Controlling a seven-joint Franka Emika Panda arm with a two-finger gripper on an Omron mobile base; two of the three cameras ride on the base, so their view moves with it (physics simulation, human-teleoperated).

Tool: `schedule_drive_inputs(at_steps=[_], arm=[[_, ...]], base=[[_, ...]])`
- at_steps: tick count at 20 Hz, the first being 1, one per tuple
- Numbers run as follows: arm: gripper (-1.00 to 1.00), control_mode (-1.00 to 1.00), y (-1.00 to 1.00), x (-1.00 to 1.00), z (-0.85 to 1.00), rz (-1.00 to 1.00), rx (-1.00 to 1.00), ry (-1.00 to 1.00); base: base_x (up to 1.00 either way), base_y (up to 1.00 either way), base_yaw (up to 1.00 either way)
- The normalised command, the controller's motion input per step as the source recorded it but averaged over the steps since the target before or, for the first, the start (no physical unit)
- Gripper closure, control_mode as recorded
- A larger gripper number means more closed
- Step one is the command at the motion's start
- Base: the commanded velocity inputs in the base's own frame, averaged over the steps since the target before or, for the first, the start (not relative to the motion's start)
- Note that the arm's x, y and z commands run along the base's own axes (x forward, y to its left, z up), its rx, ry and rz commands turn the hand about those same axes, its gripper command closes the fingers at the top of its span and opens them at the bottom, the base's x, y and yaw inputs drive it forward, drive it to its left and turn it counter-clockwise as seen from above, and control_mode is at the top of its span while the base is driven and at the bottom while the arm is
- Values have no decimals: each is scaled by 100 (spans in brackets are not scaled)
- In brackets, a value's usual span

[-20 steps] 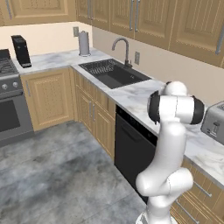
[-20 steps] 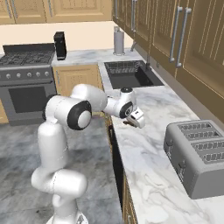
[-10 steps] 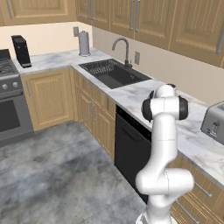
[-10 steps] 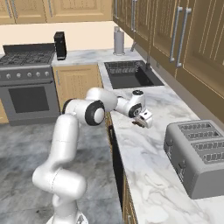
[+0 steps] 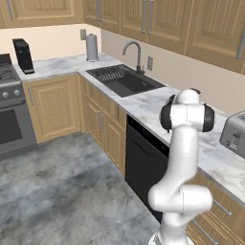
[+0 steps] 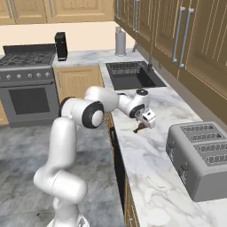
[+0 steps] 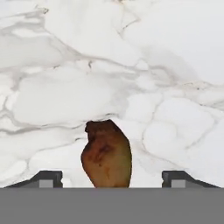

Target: Open the fridge, remove the mango, broccoli, and chicken drumstick, and place them on any counter.

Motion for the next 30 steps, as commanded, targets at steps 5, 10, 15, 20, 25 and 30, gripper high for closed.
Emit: schedule_drive_inputs(at_steps=[5, 10, 15, 20, 25, 30], arm=[[-100, -100, 56, -87, 10, 0, -10, -32], [-100, -100, 100, -100, 59, 3, -16, -30], [-100, -100, 95, -94, 100, 11, -12, -19], [-100, -100, 68, -82, 100, 10, -1, -1], [-100, -100, 53, -70, 100, 6, 0, 0], [-100, -100, 62, -82, 100, 4, -1, 4]], base=[[0, 0, 0], [0, 0, 0], [0, 0, 0], [0, 0, 0], [0, 0, 0], [0, 0, 0]])
